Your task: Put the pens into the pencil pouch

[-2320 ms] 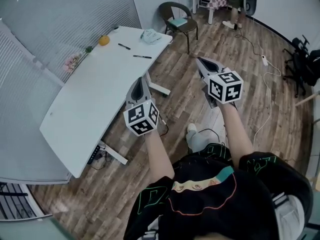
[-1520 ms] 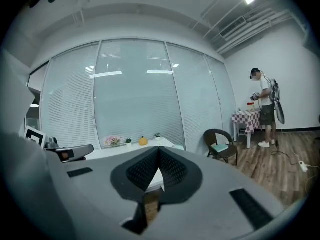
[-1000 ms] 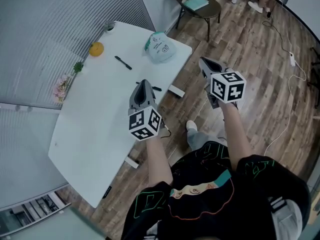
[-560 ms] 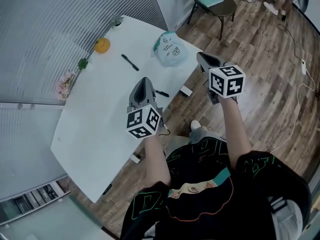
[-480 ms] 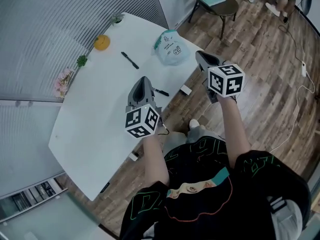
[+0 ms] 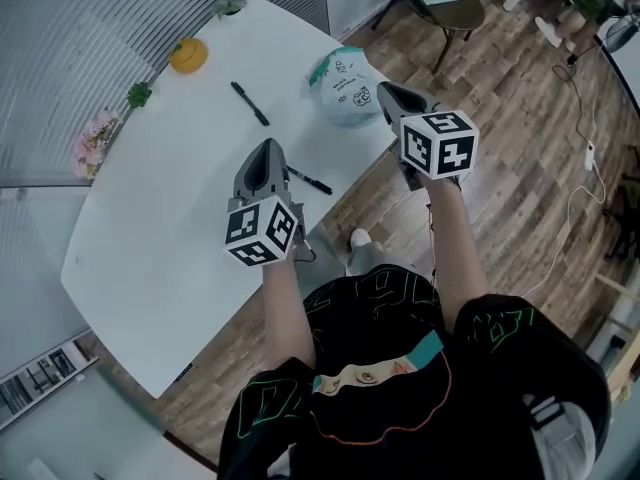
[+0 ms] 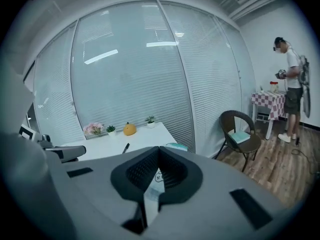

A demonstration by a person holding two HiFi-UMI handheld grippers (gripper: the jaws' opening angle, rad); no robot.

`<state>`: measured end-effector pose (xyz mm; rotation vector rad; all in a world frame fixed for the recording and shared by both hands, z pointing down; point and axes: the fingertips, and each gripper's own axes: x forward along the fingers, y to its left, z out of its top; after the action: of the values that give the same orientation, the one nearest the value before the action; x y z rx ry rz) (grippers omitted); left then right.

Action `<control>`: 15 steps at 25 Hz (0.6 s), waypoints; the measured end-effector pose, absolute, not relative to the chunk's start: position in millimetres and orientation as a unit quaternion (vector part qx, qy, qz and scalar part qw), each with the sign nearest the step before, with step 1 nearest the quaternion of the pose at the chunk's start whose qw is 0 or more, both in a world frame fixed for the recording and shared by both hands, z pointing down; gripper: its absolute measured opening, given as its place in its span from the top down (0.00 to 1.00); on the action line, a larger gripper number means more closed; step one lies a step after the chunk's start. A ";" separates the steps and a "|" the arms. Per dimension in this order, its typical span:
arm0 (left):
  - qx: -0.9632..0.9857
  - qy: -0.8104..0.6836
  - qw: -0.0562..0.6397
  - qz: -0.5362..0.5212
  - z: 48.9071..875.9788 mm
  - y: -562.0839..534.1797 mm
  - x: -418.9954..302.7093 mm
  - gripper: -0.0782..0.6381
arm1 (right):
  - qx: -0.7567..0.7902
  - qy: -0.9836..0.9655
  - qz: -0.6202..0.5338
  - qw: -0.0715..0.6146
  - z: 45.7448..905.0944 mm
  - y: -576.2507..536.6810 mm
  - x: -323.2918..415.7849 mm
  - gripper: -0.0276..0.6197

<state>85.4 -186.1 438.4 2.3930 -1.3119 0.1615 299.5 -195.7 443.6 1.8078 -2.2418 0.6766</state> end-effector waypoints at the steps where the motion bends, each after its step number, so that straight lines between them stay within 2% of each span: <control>1: 0.857 -0.467 0.207 0.058 441.2 -191.2 86.3 0.90 | 0.607 -0.754 0.228 0.104 445.7 -203.8 300.1 0.95; 15: 0.848 -0.462 0.248 0.070 473.3 -257.1 63.1 0.90 | 0.540 -0.768 0.245 0.242 485.3 -296.0 284.1 0.95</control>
<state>63.1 -257.1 473.3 2.3129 -1.2605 0.1914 284.1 -296.0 485.3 1.4763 -2.1005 0.6703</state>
